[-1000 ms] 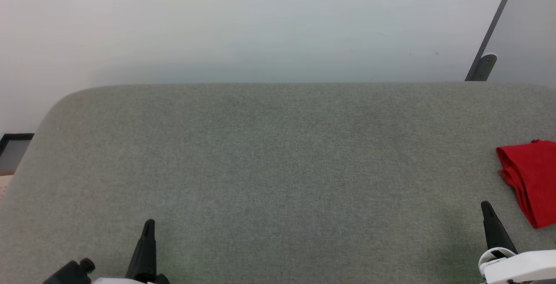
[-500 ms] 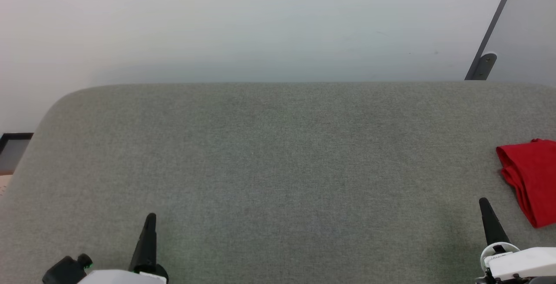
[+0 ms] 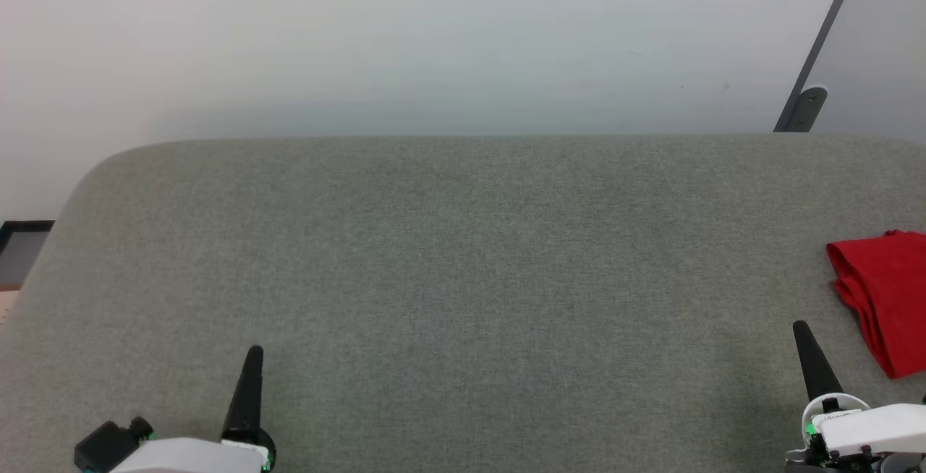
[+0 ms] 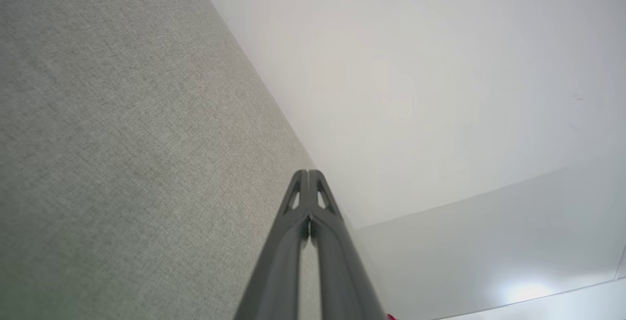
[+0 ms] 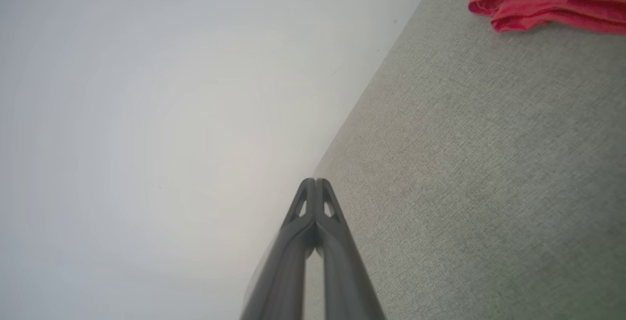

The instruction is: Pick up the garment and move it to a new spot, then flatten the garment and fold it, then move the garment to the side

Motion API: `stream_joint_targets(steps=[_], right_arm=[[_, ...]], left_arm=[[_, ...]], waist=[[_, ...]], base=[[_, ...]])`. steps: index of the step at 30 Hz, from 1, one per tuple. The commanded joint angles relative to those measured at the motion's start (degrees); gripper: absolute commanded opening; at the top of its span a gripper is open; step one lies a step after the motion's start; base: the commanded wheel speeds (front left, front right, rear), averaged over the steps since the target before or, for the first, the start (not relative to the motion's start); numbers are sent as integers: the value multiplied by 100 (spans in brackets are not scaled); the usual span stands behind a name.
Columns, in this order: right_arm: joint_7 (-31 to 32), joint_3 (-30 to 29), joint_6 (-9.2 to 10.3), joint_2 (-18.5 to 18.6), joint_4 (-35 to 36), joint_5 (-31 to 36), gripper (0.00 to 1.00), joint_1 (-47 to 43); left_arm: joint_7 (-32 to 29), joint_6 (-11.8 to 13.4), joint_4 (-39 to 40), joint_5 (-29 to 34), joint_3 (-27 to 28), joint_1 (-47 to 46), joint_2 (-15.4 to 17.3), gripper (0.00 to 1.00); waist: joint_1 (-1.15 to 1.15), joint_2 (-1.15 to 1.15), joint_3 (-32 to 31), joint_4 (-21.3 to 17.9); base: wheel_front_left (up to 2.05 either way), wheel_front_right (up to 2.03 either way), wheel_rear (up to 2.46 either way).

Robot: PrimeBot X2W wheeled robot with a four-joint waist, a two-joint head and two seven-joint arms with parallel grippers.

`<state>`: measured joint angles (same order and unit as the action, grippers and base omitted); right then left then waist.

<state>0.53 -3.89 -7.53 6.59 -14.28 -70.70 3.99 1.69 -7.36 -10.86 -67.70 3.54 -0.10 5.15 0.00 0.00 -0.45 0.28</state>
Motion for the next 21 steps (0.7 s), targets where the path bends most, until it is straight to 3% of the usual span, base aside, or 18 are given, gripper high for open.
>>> stream_joint_targets(steps=[1, 21], right_arm=[[37, -47, 4, -11, 60, -121, 0, 93], [274, -142, 5, -164, 53, -983, 0, 162]], left_arm=[[-29, -14, 21, -147, 25, -132, 2, 0], [-315, -18, -120, -1151, 87, -339, -50, 0]], waist=[[0, 0, 2, -1], [0, 0, 23, -10]], base=[[0, 0, 0], [0, 0, 0]])
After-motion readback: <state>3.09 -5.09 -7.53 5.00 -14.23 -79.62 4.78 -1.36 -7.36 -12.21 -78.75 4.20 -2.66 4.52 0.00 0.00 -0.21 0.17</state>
